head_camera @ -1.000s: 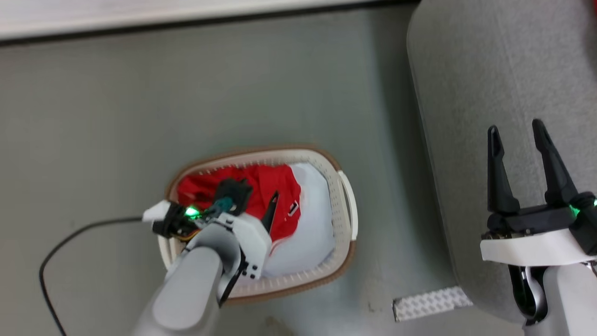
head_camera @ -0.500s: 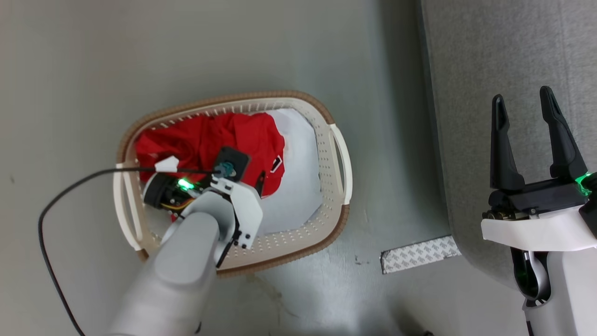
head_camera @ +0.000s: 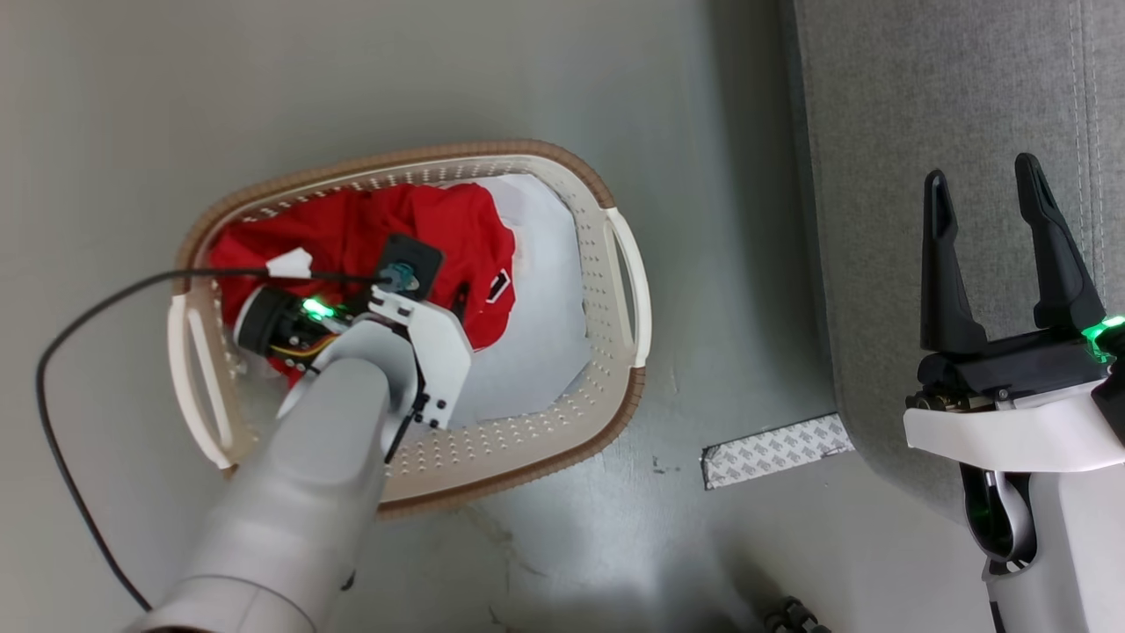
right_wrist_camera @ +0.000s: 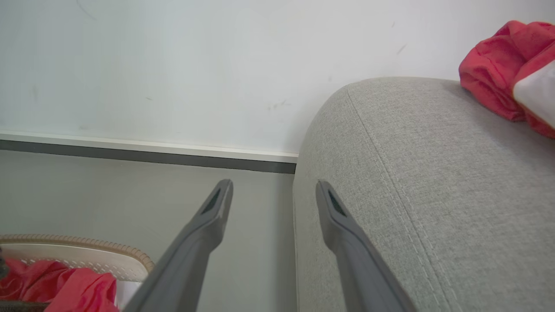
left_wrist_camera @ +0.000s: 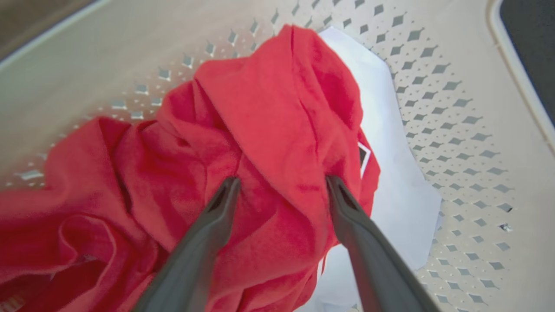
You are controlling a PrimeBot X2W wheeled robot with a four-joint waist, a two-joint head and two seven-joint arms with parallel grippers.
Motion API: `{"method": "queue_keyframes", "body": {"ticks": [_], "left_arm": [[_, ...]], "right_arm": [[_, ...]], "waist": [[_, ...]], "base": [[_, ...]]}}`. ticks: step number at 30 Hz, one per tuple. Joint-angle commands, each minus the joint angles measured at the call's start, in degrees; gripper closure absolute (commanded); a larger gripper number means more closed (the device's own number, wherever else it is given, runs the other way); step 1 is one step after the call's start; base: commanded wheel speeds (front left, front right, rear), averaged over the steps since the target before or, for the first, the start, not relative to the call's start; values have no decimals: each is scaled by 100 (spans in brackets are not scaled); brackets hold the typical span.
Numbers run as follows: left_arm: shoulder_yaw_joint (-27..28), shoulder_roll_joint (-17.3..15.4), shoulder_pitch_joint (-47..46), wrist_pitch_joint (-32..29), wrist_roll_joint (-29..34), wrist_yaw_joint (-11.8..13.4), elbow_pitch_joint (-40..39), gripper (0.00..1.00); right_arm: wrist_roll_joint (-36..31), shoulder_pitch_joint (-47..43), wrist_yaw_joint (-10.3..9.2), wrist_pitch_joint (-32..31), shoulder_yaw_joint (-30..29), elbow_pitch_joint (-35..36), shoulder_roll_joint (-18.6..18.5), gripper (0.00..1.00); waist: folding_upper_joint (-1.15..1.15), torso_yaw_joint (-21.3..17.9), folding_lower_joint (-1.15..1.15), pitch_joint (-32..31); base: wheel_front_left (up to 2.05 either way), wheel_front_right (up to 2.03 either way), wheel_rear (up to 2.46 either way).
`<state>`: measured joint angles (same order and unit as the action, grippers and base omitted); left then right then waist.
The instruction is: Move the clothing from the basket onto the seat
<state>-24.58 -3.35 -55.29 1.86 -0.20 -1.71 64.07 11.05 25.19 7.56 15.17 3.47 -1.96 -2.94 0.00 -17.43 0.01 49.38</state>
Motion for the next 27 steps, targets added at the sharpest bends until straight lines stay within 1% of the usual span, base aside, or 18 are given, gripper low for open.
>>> {"method": "queue_keyframes", "body": {"ticks": [1,9,10,11,12,13,19,27], "left_arm": [[8,-85,-75,26,-31,21,65,0],[-47,-103,-299,120,-89,32,397,0],[-61,-106,-323,142,-91,27,429,15],[-73,-106,-342,148,-95,21,460,63],[-84,-104,-355,174,-102,16,491,89],[-94,-102,-366,193,-104,12,518,100],[-96,-44,-277,407,-257,-54,583,100],[-13,3,144,884,-593,-188,364,100]], "right_arm": [[59,7,-15,-5,-8,21,4,0],[58,-2,-15,-5,-53,47,4,0],[64,14,-15,-5,-44,47,4,0],[68,30,-15,-5,-35,50,4,0],[71,40,-15,-5,-29,50,4,0],[74,48,-15,-5,-27,49,4,0],[64,-54,-15,-5,-124,-67,3,0],[-45,-393,-15,-5,-321,-302,2,0]], "waist": [[0,-27,-1,36],[0,-37,-1,148],[0,-36,-1,156],[0,-35,-1,162],[0,-32,-1,164],[0,-27,-1,163],[0,132,-1,-100],[0,544,-1,-962]], "base": [[0,0,0],[0,0,0],[0,0,0],[0,0,0],[0,0,0],[0,0,0],[0,0,0],[0,0,0]]}}
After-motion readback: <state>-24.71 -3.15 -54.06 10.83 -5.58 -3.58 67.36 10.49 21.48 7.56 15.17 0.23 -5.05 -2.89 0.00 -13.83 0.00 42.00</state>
